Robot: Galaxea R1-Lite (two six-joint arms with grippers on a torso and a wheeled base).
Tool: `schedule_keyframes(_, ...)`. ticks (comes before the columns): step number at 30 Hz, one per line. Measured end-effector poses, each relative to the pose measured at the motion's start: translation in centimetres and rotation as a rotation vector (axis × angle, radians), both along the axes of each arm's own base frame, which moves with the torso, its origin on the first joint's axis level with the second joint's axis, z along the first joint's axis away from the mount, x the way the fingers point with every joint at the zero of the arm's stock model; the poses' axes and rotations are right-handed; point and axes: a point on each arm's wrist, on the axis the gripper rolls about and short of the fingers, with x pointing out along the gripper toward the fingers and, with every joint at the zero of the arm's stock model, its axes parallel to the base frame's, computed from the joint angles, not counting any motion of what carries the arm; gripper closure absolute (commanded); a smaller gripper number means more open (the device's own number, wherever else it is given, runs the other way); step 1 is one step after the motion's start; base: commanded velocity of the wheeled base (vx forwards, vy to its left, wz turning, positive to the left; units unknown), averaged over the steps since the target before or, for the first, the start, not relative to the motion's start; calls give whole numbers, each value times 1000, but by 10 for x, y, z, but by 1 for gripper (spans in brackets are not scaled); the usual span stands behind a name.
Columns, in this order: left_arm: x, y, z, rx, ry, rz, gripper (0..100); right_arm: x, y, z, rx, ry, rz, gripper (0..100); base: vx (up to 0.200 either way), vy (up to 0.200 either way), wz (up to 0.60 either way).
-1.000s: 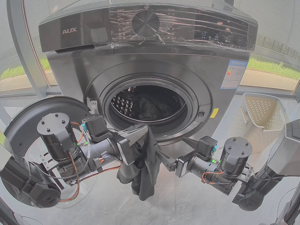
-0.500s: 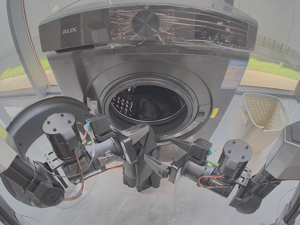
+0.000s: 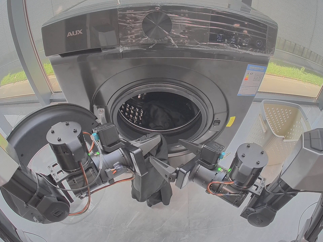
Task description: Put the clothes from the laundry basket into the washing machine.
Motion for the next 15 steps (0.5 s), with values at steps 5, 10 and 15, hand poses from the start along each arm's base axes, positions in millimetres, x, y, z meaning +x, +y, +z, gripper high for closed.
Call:
schedule_keyframes(5, 0, 0, 0, 1, 0, 2, 100, -3, 2, 5, 26, -19, 42, 0, 0, 0, 0)
schedule_keyframes(10, 2, 2, 0, 1, 0, 10, 100, -3, -1, 5, 31, -23, 63, 0, 0, 0, 0)
schedule_keyframes(15, 3, 3, 1, -2, -3, 14, 100, -4, -2, 0, 12, -6, 54, 0, 0, 0, 0)
